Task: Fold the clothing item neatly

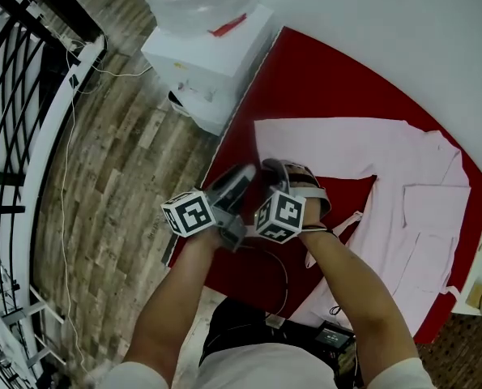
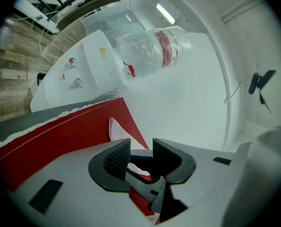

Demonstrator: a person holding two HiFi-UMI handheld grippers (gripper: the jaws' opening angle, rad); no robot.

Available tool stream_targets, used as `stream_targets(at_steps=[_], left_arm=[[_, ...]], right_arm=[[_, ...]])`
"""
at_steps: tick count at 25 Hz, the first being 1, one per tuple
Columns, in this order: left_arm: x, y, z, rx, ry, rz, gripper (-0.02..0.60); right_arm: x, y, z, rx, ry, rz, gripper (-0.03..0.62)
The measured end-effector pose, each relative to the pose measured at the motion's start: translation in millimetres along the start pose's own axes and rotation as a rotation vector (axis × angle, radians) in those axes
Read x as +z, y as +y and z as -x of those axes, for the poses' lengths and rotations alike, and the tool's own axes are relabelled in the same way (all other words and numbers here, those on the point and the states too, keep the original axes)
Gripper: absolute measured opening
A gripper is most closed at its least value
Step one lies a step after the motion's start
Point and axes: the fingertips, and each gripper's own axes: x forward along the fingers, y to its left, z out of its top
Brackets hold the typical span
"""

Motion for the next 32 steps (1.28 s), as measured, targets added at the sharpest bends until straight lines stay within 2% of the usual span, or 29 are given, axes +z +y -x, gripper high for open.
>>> stream_targets(at_steps=[1,2,5,8,13,16,20,24,26,32], left_arm=[[-1,1,-1,-0.002,0.009,0.01,0.126],[-2,3,-3,-0.006,0.019,0.022,0.132],[-3,1,-10,-0.038,0.048,0.079,0.157],[-4,0,-21,-0.067,0.066,0.174,0.185],[-7,-1,-44,-0.095,0.1,0.289,0.207],[-6,2,-55,-0.097,0.09,0.347,0.212],[5,18,-64,-0.056,0.077,0.316,0.219],[11,35,-76,-0.006,0.11,0.274,0.219],[16,38,-83,0.011,0.129,0.26,0.218],[26,43,-97,0.086,0.177,0.15,0.216]], right_arm=[[0,-3,-1,0.003,0.002,-0.004,0.048],[1,-7,0,0.0,-0.002,-0.012,0.038],[5,-26,11,-0.033,-0.034,-0.067,0.035],[9,-46,26,-0.072,-0.066,-0.107,0.035],[16,-61,42,-0.105,-0.108,-0.108,0.035],[16,-62,47,-0.106,-0.118,-0.096,0.035],[14,-53,50,-0.095,-0.118,-0.04,0.035],[14,-45,55,-0.09,-0.127,-0.003,0.035],[15,-43,58,-0.092,-0.133,0.002,0.035],[16,-43,68,-0.109,-0.152,-0.014,0.035]])
